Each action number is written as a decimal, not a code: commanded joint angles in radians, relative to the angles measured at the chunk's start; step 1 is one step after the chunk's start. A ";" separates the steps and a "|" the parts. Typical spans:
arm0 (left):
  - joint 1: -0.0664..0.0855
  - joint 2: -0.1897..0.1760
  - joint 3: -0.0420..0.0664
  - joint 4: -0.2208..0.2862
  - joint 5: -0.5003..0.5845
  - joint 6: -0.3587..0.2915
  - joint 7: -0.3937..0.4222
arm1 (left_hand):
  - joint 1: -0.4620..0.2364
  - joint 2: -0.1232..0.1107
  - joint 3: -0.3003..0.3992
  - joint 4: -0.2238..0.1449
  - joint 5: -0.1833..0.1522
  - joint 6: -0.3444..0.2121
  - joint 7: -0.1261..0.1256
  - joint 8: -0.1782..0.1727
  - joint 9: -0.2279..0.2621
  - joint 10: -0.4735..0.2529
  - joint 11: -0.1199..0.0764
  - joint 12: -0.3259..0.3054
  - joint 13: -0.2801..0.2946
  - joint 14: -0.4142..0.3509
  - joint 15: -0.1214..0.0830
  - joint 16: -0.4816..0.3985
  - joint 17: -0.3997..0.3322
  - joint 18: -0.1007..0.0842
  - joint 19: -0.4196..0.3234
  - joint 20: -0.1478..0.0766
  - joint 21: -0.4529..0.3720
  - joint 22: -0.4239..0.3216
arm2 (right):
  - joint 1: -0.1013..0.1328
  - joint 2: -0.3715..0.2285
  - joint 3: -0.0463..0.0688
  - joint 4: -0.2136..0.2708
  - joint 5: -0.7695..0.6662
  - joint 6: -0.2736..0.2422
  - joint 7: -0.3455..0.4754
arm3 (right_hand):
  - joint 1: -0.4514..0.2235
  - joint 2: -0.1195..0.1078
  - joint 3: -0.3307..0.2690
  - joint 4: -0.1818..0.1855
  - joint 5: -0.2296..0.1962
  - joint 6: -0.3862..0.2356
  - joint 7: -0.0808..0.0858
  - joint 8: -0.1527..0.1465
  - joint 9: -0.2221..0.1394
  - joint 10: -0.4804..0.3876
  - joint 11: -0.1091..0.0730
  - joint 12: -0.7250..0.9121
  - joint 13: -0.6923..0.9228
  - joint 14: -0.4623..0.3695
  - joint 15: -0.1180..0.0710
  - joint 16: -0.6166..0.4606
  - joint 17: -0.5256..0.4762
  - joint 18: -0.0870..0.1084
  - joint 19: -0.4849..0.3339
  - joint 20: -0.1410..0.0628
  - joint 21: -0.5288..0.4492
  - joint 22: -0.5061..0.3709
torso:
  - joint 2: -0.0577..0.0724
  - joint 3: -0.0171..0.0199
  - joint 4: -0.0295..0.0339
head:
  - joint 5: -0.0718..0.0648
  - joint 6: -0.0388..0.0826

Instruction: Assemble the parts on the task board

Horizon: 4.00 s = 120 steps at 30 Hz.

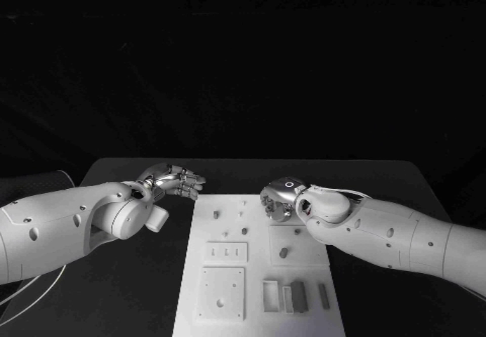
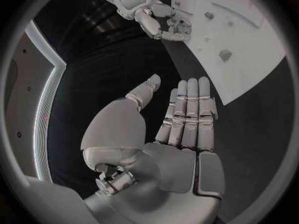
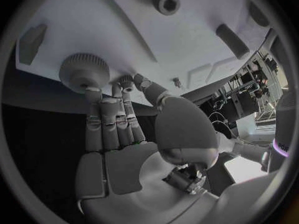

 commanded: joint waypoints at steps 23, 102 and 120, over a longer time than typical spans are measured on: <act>0.002 0.000 0.001 0.002 -0.004 0.015 0.000 | -0.008 0.000 0.001 0.006 0.000 0.006 0.004 -0.008 -0.002 0.003 0.002 -0.007 0.003 0.005 0.001 -0.007 0.005 0.012 -0.001 -0.007 -0.004 0.001 | -0.008 -0.005 -0.006 0.009 -0.015 0.073 -0.014 | 0.016 0.023 0.035 -0.004 0.004 0.032 0.000 0.020 0.008 0.013 -0.004 0.001 0.021 0.000 -0.006 0.015 -0.009 0.085 0.005 -0.006 0.011 0.014 | 0.001 -0.0005 -0.0001 | -0.004 -0.002; 0.008 0.009 0.001 -0.003 -0.012 0.011 0.001 | -0.006 0.001 0.004 0.004 0.000 0.008 0.004 -0.010 -0.001 0.005 0.002 -0.011 0.009 0.007 0.000 -0.013 0.014 0.009 0.000 -0.009 -0.006 0.004 | 0.018 0.137 -0.004 0.011 -0.191 -0.059 -0.160 | 0.031 0.041 0.049 -0.012 0.004 0.083 -0.023 0.044 0.028 0.071 -0.029 0.010 0.052 0.030 -0.031 0.030 -0.022 0.085 0.028 -0.024 0.039 0.016 | 0.003 -0.0023 0.0030 | 0.019 0.021; 0.008 0.016 0.003 -0.007 -0.032 0.014 0.000 | -0.005 0.002 0.004 0.003 0.000 0.008 0.004 -0.011 -0.001 0.005 0.002 -0.012 0.010 0.007 0.000 -0.015 0.016 0.009 0.000 -0.010 -0.006 0.004 | 0.017 0.152 -0.007 -0.022 -0.173 -0.063 -0.146 | 0.031 0.037 0.049 -0.011 0.004 0.082 -0.023 0.043 0.028 0.071 -0.028 0.008 0.052 0.030 -0.031 0.029 -0.023 0.085 0.028 -0.024 0.039 0.015 | 0.002 -0.0010 0.0010 | 0.025 0.020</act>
